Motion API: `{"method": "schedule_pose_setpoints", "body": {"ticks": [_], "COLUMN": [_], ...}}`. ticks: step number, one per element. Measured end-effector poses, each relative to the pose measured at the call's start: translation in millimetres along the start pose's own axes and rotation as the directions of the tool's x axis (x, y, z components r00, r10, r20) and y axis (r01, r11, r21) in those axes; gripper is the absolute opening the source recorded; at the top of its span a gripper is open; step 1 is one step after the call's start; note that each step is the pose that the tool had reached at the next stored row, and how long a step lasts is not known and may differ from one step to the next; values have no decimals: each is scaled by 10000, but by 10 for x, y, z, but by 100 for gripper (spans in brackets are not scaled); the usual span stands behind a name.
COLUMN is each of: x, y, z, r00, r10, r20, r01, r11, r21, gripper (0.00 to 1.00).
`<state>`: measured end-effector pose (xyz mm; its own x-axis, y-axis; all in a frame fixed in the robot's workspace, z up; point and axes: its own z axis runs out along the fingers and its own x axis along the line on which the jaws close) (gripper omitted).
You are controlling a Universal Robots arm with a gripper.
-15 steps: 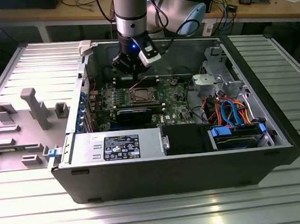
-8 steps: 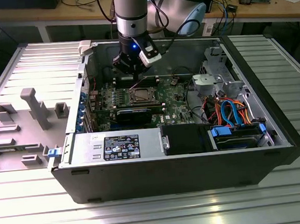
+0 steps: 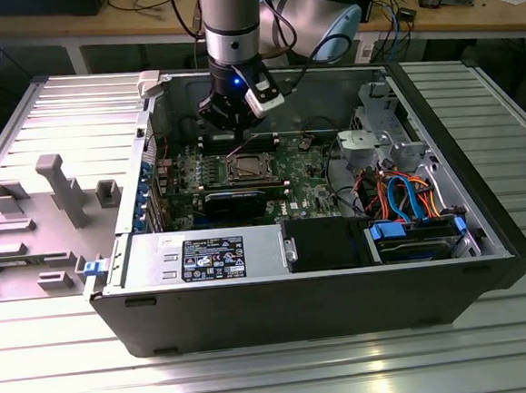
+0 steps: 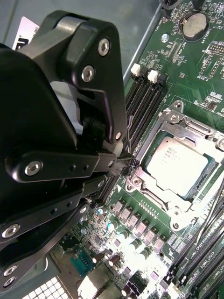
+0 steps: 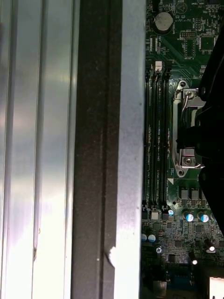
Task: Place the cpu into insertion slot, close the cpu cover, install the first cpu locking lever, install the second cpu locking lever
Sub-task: 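Install the first cpu locking lever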
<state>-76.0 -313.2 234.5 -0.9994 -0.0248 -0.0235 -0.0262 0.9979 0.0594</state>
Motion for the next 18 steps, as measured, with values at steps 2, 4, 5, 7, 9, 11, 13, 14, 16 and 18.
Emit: {"method": "schedule_pose_setpoints", "body": {"ticks": [2, 4, 5, 7, 9, 11, 13, 14, 16, 18], "x": [-1, -6, -12, -20, -24, -26, -39, -57, -78, -99], "y": [0, 0, 0, -1, 3, 22, 34, 35, 39, 42], "z": [0, 3, 7, 13, 16, 18, 26, 30, 36, 40], "r00": [10000, 10000, 10000, 10000, 10000, 10000, 10000, 10000, 10000, 10000], "r10": [-2, -4, -2, -2, 0, -7, -9, -7, -7, -7], "r20": [0, 1, 0, 0, 0, -1, 1, -1, 0, 0], "r01": [2, 4, 2, 2, 0, 7, 9, 7, 7, 7], "r11": [10000, 10000, 10000, 10000, 10000, 10000, 10000, 10000, 10000, 10000], "r21": [0, -1, 0, 0, 1, 1, -2, 0, -1, 0], "gripper": [11, 11, 11, 11, 11, 11, 11, 11, 11, 11]}}
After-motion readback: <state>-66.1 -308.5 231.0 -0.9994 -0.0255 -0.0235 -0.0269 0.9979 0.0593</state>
